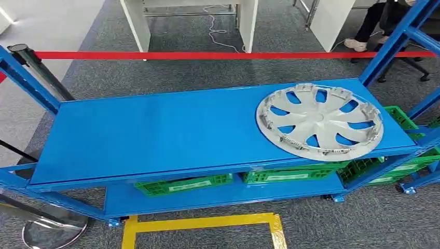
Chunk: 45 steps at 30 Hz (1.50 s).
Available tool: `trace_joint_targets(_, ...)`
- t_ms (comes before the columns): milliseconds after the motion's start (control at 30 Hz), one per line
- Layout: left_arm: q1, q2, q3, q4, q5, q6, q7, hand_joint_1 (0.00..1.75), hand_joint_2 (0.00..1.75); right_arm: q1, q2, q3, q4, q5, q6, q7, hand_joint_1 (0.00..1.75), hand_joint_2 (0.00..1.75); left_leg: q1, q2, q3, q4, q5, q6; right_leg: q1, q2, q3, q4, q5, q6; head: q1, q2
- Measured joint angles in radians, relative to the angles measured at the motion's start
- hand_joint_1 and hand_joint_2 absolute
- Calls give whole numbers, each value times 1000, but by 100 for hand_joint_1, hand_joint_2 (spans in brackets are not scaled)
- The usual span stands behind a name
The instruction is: Take the parts from the cabinet and place them on the table.
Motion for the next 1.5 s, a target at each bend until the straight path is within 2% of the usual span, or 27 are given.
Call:
trace_joint_targets(167,-4,-6,10,5,-21,13,-4,0,175,51,24,69,-167,-30,-27,-18,0,0,0,0,0,0,0,0,0,0,0,0,0,0,0,0)
trace_joint_targets(200,-5,-7,12,6,-26,14,-5,0,175,63,29,86,-202,-36,-32,-23,0,175,0,0,0,0,0,0,0,0,0,0,0,0,0,0)
trace_joint_targets(333,-7,-10,25,9,-40,18,-6,0,175,108,48,156,-333,-45,-52,-37,0,175,0,0,0,0,0,0,0,0,0,0,0,0,0,0)
trace_joint_targets(367,-7,-11,27,10,-42,18,-6,0,175,119,53,176,-368,-45,-55,-42,0,0,0,0,0,0,0,0,0,0,0,0,0,0,0,0)
trace_joint_targets(633,-9,-18,29,17,-74,23,-7,0,175,206,77,329,-620,-32,-73,-66,0,0,0,0,0,0,0,0,0,0,0,0,0,0,0,0)
trace_joint_targets(833,-10,-24,29,21,-102,19,6,0,175,243,76,395,-724,24,-65,-50,0,0,0,0,0,0,0,0,0,0,0,0,0,0,0,0)
trace_joint_targets(1000,-10,-24,29,22,-107,6,11,0,175,248,59,411,-745,69,-45,-25,0,0,0,0,0,0,0,0,0,0,0,0,0,0,0,0)
trace_joint_targets(1100,-11,-24,28,23,-114,-18,16,0,175,246,30,424,-741,115,-18,24,0,0,0,0,0,0,0,0,0,0,0,0,0,0,0,0)
trace_joint_targets(1267,-11,-23,25,24,-122,-42,18,0,175,233,-18,444,-714,159,4,57,0,0,0,0,-1,0,0,0,0,0,0,0,0,0,0,0)
trace_joint_targets(1400,-12,-22,25,24,-125,-77,51,0,175,219,-52,479,-688,184,8,76,0,0,0,0,-1,0,0,0,0,0,0,0,0,0,0,0)
trace_joint_targets(1500,-13,-20,24,24,-132,-79,61,0,175,208,-70,507,-673,194,1,86,0,0,0,0,0,0,0,0,0,0,0,0,0,0,0,0)
